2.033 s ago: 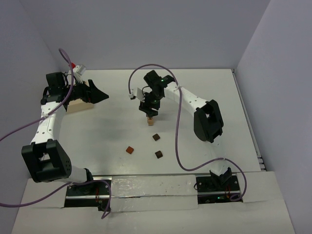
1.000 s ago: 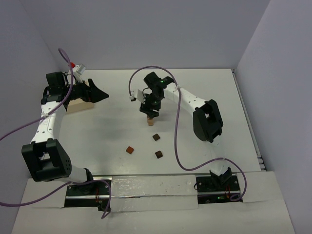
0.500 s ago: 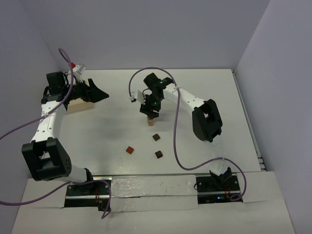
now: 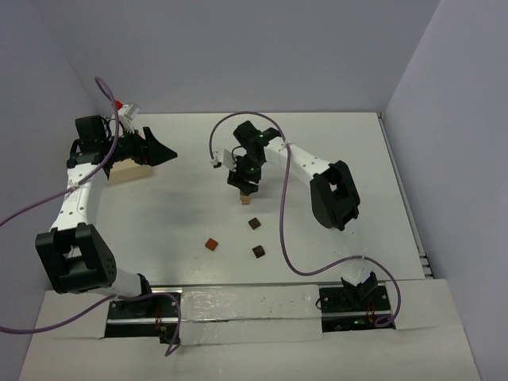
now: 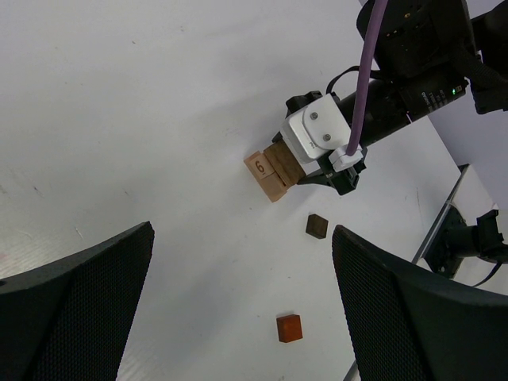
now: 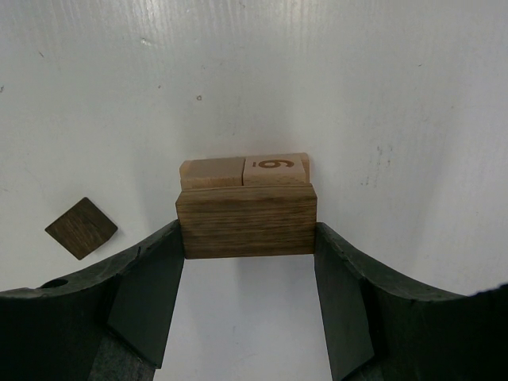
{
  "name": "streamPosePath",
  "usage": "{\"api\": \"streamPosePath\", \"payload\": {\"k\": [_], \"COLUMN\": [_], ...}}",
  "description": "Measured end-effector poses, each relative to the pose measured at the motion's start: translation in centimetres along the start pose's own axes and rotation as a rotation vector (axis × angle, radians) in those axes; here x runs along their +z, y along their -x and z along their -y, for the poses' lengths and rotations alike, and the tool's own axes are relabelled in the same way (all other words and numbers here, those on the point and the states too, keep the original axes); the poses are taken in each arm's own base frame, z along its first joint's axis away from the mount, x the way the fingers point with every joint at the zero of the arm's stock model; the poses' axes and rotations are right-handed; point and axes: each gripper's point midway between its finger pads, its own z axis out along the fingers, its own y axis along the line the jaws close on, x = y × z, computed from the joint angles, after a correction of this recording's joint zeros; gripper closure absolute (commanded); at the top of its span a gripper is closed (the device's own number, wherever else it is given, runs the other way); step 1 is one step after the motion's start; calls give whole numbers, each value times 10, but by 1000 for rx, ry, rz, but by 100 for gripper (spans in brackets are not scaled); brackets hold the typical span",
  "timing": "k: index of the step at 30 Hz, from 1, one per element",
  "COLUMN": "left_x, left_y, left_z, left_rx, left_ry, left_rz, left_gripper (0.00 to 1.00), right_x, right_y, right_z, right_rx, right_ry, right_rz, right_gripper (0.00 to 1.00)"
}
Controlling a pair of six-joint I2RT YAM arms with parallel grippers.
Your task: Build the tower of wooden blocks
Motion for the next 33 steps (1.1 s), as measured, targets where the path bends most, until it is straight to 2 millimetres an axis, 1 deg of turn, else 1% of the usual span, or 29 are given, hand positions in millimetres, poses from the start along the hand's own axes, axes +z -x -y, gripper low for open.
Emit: {"api": "streamPosePath", "payload": {"k": [16, 30, 33], "left_x": [1, 2, 2], "left_y": [0, 0, 0], "left_z": [1, 1, 1], "left_rx": [1, 2, 3], "left_ry": [-4, -5, -5], "left_rz": [-2, -3, -3], "left_gripper": [1, 1, 1], "right_x": [2, 3, 3], "right_y": [-2, -2, -2], "right_z": [-1, -1, -1], "right_rx": [3, 3, 3], "right_ry": [5, 7, 7], "right_rz": [-5, -2, -3], "right_gripper": [44, 41, 39]}}
